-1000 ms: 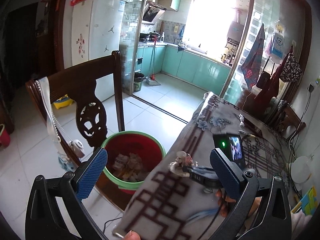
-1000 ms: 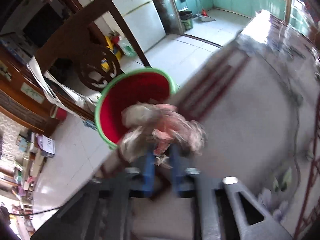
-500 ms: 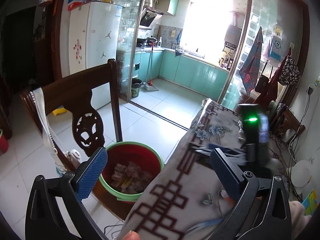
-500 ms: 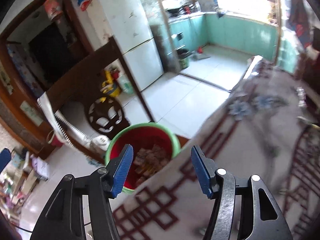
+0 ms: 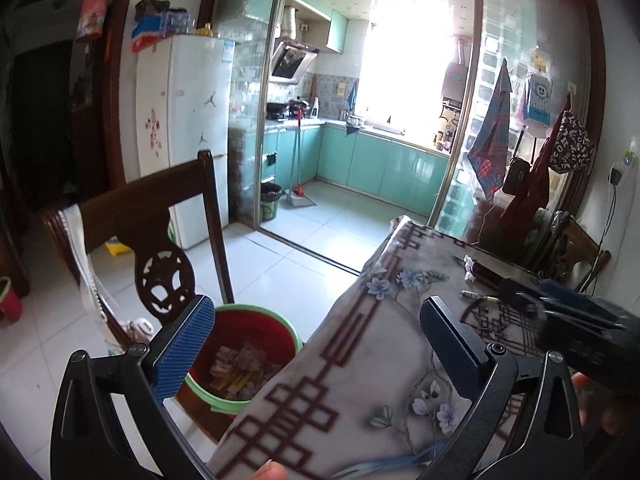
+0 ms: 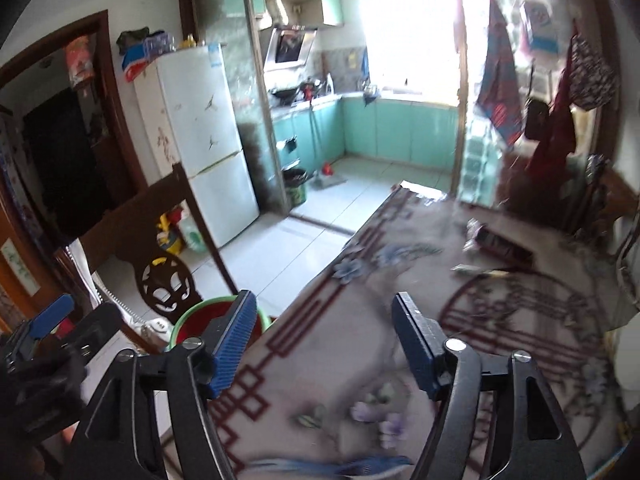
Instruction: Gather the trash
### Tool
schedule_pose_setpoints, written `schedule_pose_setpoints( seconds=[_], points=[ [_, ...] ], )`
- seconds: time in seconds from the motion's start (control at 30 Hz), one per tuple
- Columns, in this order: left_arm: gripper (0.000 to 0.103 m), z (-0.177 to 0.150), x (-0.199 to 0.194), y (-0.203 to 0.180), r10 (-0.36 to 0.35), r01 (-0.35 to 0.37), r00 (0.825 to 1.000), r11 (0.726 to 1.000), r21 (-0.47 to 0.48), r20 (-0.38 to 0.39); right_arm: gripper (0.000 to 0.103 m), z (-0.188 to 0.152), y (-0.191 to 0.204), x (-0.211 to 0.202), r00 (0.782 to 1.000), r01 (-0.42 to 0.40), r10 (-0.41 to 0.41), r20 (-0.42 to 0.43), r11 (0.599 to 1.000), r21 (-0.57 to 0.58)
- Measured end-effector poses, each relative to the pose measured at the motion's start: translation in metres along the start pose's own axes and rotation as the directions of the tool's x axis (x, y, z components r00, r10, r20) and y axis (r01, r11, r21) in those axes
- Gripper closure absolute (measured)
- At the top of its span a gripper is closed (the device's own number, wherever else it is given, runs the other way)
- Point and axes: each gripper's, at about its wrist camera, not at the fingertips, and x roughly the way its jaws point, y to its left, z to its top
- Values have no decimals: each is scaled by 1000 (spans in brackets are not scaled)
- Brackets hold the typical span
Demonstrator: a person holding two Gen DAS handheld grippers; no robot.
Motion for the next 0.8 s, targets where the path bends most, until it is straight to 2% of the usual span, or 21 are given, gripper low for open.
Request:
schedule_pose_setpoints(
  seconds=[0.13,0.23,0.33,0.5,0.8],
  points=[
    [0,0,-8,-20,37,-37,999,999,39,22,26,0,-12,-34,998,35,-35,51,999,-11],
    [0,-1,-14,-32,12,-15,999,998,59,52,24,1,-20,-51,997,42,-41,72,999,-5],
    [0,-2,-23,-37,-13,11,996,1000,26,89,23,1,-28,-63,995,38,-40,88,999,18],
    [0,2,-20,-41,-13,14,999,1000,-11,44,16,2,-38,-76,992,82,-86,96,996,39],
    [0,2,-22,-57,3,-4,999,1000,23,47,13,0,-52,-83,990,107,-113,90,992,64]
  ],
)
